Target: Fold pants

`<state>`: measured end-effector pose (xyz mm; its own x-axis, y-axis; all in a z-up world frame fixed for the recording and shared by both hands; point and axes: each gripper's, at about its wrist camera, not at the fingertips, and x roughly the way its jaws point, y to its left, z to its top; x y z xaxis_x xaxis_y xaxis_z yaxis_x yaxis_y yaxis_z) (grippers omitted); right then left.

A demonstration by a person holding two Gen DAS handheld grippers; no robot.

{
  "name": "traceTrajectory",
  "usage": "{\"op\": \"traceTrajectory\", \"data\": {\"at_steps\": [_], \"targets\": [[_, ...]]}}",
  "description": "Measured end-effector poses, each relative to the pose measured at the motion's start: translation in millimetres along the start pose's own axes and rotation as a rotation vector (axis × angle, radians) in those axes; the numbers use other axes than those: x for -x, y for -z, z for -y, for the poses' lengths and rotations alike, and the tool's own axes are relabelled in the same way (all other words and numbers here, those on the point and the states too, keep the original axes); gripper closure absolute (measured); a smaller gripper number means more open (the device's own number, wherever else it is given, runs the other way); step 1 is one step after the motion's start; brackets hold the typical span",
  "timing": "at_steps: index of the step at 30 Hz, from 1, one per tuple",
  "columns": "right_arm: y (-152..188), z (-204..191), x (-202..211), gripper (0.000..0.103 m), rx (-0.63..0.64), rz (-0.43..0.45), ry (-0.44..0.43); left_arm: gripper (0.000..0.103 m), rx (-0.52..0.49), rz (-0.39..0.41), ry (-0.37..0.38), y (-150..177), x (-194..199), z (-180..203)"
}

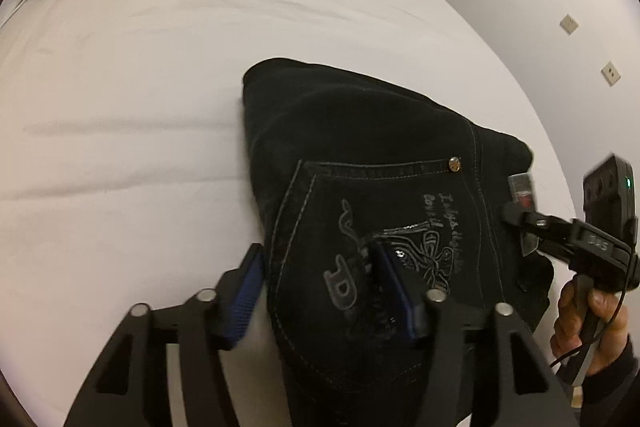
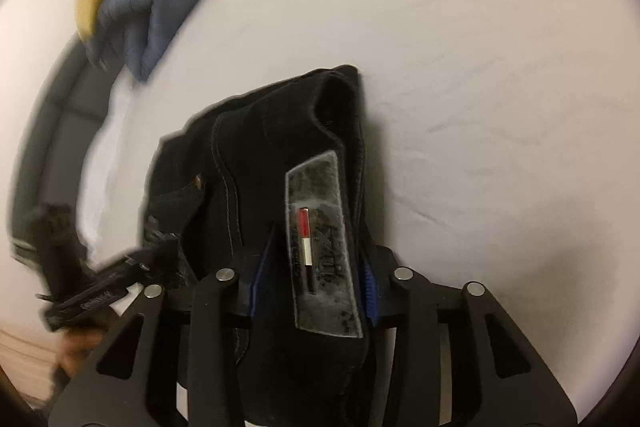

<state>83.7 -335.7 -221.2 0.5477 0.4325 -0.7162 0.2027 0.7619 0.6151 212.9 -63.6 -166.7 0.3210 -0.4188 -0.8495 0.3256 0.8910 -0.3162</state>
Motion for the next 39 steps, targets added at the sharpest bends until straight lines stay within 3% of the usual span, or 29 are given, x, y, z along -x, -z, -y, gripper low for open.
{"op": "traceTrajectory", "data": {"at_steps": [2, 5, 7, 9, 10, 11, 12, 15, 17, 21, 24, 26, 28, 33, 39], "targets": [[9, 7, 19, 0.042, -0.025, 0.077, -0.011, 0.019, -0.004, 0.008, -0.005, 9, 10, 0], [17, 10, 52, 0.039, -0.045, 0.171, 0.014, 0.016, -0.035, 0.101, -0.039, 30, 46, 9], [29, 4, 83, 0.039, -0.022, 0.255, 0.029, 0.01, -0.078, 0.26, -0.1, 45, 92, 24], [43, -26, 111, 0.039, 0.048, 0.349, 0.06, 0.0, -0.107, 0.404, -0.149, 61, 131, 40], [51, -41, 125, 0.039, 0.096, 0.399, 0.077, 0.0, -0.129, 0.527, -0.194, 74, 164, 54], [60, -60, 144, 0.039, 0.158, 0.461, 0.099, 0.0, -0.145, 0.588, -0.208, 58, 179, 51], [69, -82, 161, 0.037, 0.221, 0.53, 0.127, 0.0, -0.178, 0.699, -0.248, 71, 210, 66], [99, -142, 211, 0.018, 0.395, 0.765, 0.189, 0.0, -0.234, 0.882, -0.383, 86, 269, 96], [124, -181, 246, 0.0, 0.491, 0.968, 0.222, 0.0, -0.24, 0.955, -0.415, 84, 306, 100], [162, -230, 296, 0.0, 0.578, 1.189, 0.326, 0.0, -0.224, 1.032, -0.406, 90, 359, 107], [181, -250, 322, 0.0, 0.586, 1.242, 0.375, 0.0, -0.207, 1.069, -0.386, 116, 389, 114], [188, -256, 337, 0.0, 0.586, 1.229, 0.371, 0.0, -0.16, 1.051, -0.424, 126, 401, 117], [194, -259, 350, 0.0, 0.577, 1.208, 0.346, 0.0, -0.136, 0.946, -0.466, 125, 402, 120], [209, -252, 382, 0.0, 0.495, 1.134, 0.252, 0.0, -0.085, 0.822, -0.499, 126, 383, 117], [204, -244, 359, 0.0, 0.382, 0.967, 0.33, 0.0, -0.043, 0.56, -0.445, 115, 310, 103]]}}
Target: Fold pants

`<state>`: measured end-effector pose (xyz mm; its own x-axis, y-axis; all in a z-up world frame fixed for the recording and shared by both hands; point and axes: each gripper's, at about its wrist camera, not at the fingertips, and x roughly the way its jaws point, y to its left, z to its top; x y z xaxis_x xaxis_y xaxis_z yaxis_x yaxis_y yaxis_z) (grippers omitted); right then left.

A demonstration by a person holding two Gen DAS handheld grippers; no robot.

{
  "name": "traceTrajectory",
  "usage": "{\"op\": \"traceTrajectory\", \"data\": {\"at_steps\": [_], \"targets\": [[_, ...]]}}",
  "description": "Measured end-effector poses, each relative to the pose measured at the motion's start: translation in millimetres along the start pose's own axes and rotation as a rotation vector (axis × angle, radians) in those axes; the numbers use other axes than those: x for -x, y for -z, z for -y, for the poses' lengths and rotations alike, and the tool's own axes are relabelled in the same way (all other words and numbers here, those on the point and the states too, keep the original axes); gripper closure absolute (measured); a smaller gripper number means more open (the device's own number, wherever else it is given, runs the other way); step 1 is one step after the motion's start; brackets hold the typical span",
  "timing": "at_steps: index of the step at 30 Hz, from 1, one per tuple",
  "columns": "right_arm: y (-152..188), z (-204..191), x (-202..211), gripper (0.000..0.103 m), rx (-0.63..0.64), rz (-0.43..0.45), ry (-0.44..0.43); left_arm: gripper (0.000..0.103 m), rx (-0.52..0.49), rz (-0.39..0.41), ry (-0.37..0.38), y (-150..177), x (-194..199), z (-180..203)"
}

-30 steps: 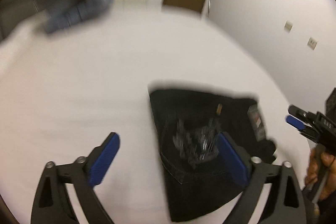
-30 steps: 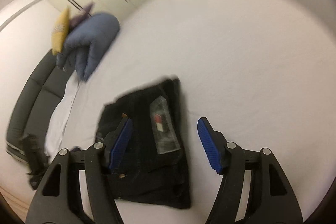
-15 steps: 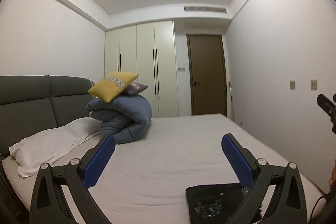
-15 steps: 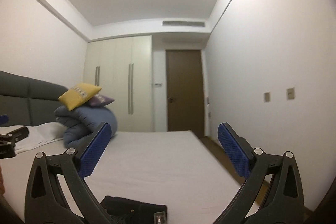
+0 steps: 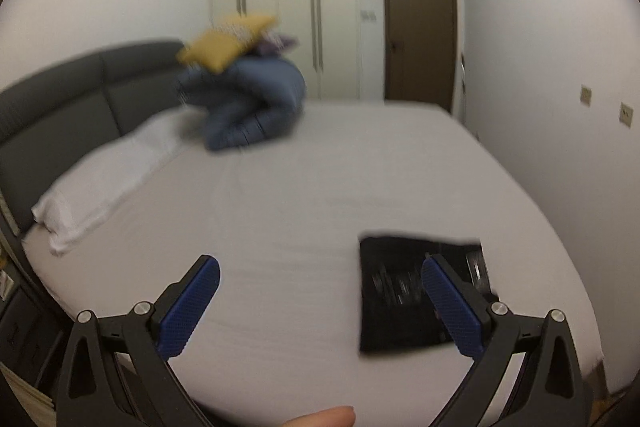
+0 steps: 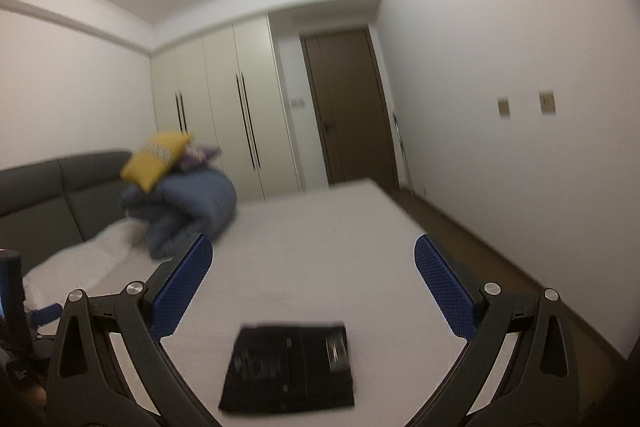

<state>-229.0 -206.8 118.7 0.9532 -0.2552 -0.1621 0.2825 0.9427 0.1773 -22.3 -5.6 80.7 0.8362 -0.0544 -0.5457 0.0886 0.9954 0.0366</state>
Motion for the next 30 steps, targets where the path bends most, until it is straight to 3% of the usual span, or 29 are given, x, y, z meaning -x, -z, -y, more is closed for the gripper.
{"op": "traceTrajectory", "data": {"at_steps": [4, 8, 11, 17, 30], "targets": [[34, -3, -39, 0.0, 0.004, -0.192, 0.054, 0.0, -0.021, -0.101, 0.036, 25, -35, 15], [70, 3, -81, 0.0, 0.057, -0.402, 0.125, 0.0, -0.044, -0.138, 0.035, 42, -48, 25], [99, 6, -102, 0.0, 0.065, -0.524, 0.113, 0.0, -0.051, -0.162, 0.038, 50, -57, 30], [119, 1, -114, 0.0, 0.072, -0.57, 0.101, 0.0, -0.021, -0.227, 0.067, 57, -71, 31], [125, -4, -122, 0.0, 0.078, -0.577, 0.101, 0.0, -0.032, -0.311, 0.052, 74, -85, 38]]}}
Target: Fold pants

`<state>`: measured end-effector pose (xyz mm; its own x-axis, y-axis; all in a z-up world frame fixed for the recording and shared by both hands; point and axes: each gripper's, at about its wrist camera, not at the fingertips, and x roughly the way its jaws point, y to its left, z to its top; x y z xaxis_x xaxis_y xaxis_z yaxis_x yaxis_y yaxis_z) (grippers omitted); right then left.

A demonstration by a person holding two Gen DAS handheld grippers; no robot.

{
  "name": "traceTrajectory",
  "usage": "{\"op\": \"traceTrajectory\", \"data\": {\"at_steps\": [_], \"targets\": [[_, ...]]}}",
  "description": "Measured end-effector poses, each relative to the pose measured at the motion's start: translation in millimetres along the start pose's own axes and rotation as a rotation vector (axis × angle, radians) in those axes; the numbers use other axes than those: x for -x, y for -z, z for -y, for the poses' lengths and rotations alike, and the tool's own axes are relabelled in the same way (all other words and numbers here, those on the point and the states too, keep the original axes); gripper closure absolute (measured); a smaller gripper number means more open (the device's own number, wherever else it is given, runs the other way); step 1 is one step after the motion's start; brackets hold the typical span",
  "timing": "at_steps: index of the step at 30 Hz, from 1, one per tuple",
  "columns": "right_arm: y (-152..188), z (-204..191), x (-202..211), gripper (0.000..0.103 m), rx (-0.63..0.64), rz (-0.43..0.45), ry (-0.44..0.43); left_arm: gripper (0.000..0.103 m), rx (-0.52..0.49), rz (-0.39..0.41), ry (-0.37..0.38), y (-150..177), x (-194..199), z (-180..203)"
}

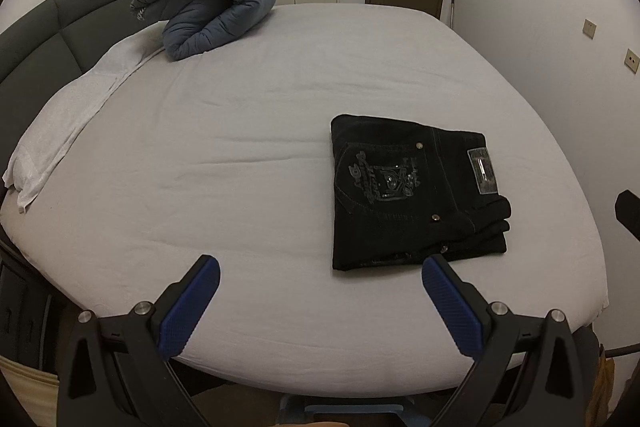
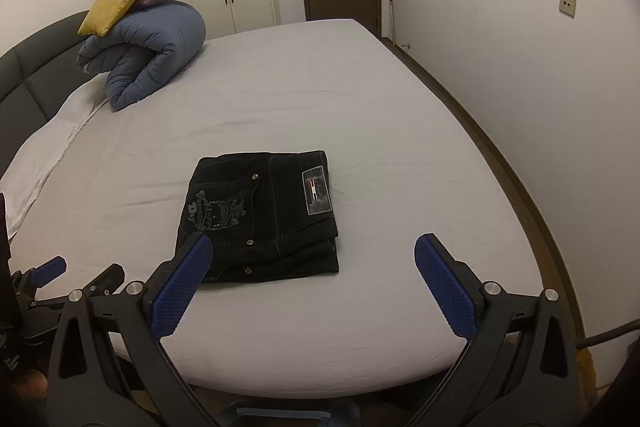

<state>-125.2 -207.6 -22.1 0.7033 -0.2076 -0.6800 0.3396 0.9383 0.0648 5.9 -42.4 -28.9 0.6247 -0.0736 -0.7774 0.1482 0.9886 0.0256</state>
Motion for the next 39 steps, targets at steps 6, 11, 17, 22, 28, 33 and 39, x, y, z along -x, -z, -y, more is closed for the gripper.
{"op": "traceTrajectory", "data": {"at_steps": [6, 11, 17, 22, 28, 33, 39], "targets": [[0, -5, 11, 0.0, 0.005, -0.003, 0.002, 0.0, -0.005, -0.012, 0.001, 3, -2, 3], [1, -9, 7, 0.0, 0.009, -0.013, -0.002, 0.0, -0.009, -0.022, -0.002, 4, -7, 3], [1, -16, 1, 0.0, 0.014, -0.019, -0.003, 0.0, -0.011, -0.028, -0.004, 4, -9, 1], [1, -19, -1, 0.0, 0.019, -0.022, -0.007, 0.0, -0.01, -0.03, -0.005, 5, -10, 0], [-1, -23, -3, 0.0, 0.029, -0.02, -0.012, 0.0, -0.008, -0.029, -0.008, 5, -11, -3], [-1, -26, -6, 0.0, 0.032, -0.023, -0.016, 0.0, -0.008, -0.03, -0.009, 5, -11, -3], [0, -29, -7, 0.0, 0.033, -0.025, -0.017, 0.0, -0.009, -0.03, -0.01, 5, -11, -3]]}}
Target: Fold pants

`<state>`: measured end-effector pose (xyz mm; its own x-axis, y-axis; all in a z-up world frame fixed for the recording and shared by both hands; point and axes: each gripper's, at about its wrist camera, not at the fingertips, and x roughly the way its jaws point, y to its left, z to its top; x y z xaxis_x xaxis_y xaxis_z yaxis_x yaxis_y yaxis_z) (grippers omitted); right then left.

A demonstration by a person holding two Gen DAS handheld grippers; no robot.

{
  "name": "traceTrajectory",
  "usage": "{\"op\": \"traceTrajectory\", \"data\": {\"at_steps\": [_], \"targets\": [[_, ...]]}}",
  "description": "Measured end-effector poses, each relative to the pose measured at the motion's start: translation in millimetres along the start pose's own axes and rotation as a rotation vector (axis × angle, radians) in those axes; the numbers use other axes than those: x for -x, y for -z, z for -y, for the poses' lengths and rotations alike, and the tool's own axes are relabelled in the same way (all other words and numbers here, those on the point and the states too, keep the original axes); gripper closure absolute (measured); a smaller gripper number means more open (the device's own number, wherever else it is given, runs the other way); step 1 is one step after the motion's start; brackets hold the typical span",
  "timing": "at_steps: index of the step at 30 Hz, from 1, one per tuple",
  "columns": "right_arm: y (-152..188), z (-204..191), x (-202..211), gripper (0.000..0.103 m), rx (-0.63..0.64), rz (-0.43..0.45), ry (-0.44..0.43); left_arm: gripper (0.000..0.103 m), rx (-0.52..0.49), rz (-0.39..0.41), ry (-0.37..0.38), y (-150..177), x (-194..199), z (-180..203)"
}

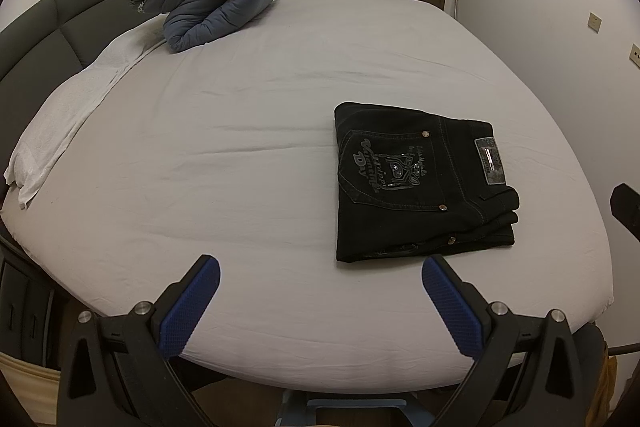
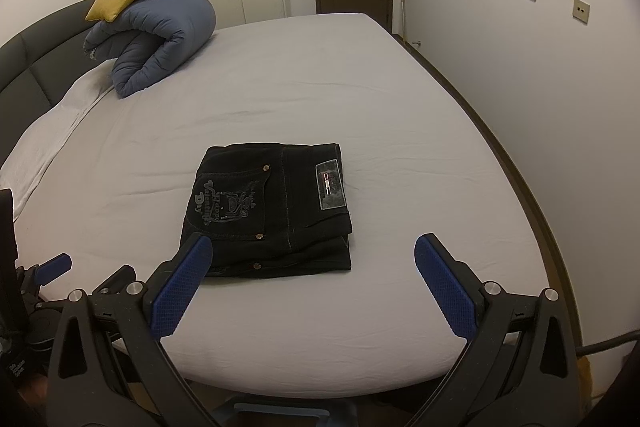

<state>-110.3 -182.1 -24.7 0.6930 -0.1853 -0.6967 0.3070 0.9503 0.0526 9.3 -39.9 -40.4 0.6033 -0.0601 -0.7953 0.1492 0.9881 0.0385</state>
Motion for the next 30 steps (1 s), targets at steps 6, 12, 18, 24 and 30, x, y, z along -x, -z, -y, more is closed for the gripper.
{"op": "traceTrajectory", "data": {"at_steps": [6, 12, 18, 24, 30], "targets": [[0.5, -0.4, -0.1, 0.0, -0.001, -0.002, -0.001, 0.0, 0.001, 0.0, 0.0, 0.1, 0.1, 0.3], [2.3, -0.4, -2.5, 0.0, 0.003, -0.006, -0.007, 0.0, 0.0, -0.002, 0.001, 0.5, 0.0, -0.2], [2.7, -0.4, -2.9, 0.0, 0.003, -0.008, -0.007, 0.0, -0.001, -0.004, 0.001, 1.4, 0.2, -0.4], [2.8, 0.3, -3.5, 0.0, 0.003, -0.009, -0.008, 0.0, -0.001, -0.005, 0.0, 1.5, -0.2, 0.1], [4.0, 0.2, -3.8, 0.0, 0.004, -0.01, -0.009, 0.0, -0.001, -0.005, 0.0, 1.3, -0.2, -0.5]]}}
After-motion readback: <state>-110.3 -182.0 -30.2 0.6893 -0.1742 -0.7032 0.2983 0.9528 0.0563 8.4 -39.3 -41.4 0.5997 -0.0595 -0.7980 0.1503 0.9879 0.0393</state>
